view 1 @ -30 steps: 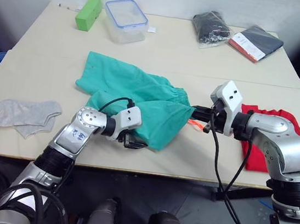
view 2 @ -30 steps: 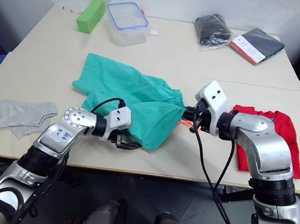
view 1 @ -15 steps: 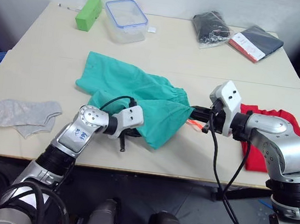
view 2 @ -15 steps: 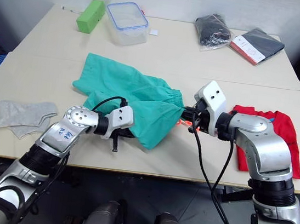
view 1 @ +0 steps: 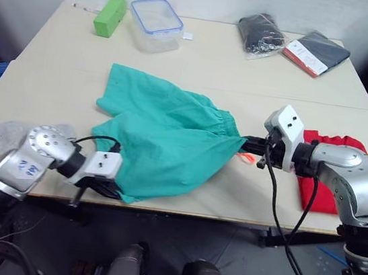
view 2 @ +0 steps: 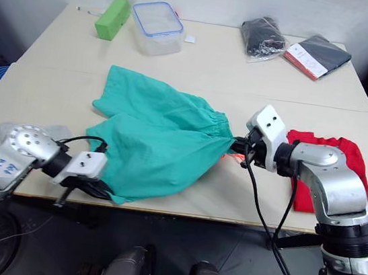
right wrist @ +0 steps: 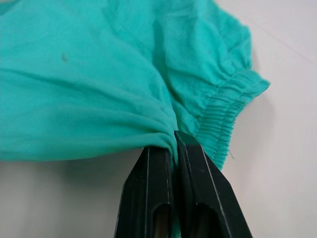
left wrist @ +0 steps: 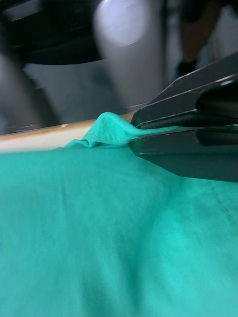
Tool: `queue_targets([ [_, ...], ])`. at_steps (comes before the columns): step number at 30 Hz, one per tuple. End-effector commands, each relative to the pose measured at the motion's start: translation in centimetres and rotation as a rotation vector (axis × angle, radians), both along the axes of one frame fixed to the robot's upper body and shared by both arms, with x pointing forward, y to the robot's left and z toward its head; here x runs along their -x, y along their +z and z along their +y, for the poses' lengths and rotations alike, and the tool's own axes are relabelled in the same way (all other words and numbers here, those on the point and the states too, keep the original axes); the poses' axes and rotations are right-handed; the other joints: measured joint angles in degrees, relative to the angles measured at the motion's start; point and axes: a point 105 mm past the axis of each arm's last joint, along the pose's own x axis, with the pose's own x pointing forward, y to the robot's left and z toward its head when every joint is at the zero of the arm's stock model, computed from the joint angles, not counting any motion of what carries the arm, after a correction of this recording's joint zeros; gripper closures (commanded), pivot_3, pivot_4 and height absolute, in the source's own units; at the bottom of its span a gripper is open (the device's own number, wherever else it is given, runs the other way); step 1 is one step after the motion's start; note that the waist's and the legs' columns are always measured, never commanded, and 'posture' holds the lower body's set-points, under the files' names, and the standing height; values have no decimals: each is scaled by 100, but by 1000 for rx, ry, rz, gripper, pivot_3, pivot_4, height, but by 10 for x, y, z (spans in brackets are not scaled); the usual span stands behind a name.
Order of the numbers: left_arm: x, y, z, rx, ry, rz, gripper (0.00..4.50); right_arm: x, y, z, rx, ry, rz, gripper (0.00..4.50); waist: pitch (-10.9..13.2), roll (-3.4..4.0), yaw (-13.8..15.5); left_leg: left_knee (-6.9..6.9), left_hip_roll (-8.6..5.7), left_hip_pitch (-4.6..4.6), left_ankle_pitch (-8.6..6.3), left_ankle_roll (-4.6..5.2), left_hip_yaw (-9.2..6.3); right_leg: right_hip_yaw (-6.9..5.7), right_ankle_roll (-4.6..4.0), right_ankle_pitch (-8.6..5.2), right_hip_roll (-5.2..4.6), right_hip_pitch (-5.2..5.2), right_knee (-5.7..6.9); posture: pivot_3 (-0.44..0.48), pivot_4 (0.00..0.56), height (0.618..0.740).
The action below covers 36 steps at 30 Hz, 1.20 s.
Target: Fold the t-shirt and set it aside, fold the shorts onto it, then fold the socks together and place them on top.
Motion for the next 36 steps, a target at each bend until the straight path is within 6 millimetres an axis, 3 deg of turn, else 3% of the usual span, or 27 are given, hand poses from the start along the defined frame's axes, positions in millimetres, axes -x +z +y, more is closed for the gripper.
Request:
queue_targets([
  [1,-1,2,18,-33,18,-44,4478,6,-10,-4,63,20,-27,4500,0,0,-10,1,0,0,-1,1,0,0,0,0,0,1,0,0,150,740],
  [7,-11,10,13,94,78,-101,4478,12,-28,4,98,60,-45,4500,1,1,-23,-3,2,0,-1,1,1,1,0,0,1,-6,9,0,150,740],
  [12,-36,17,23,110,176,-192,4478,15,-29,15,78,90,-73,4500,1,1,-25,-3,3,0,2,-3,1,0,1,0,4,-10,18,0,150,740],
  [15,-39,19,29,120,197,-184,3881,15,-30,18,71,90,-89,4500,1,1,-31,-3,2,0,2,-3,5,1,1,0,4,-11,19,0,150,740],
  [22,-19,24,36,69,142,-149,1726,16,-30,19,51,80,-86,4500,1,1,-40,-8,4,1,3,-4,9,7,0,0,4,-15,19,0,150,740],
  [27,-11,57,18,145,103,-227,150,17,-31,20,46,78,-81,4500,1,0,-21,-6,3,-1,2,-4,8,8,0,0,2,-15,18,0,150,740],
  [31,-4,67,-5,196,79,-252,31,16,-33,20,38,71,-76,4500,1,0,-27,-7,2,1,2,-4,8,9,0,0,3,-13,18,0,150,740],
  [36,-7,34,-6,55,105,-280,31,15,-32,21,31,66,-77,4500,0,1,-45,-9,3,6,3,-5,12,14,0,0,7,-13,19,0,150,740],
])
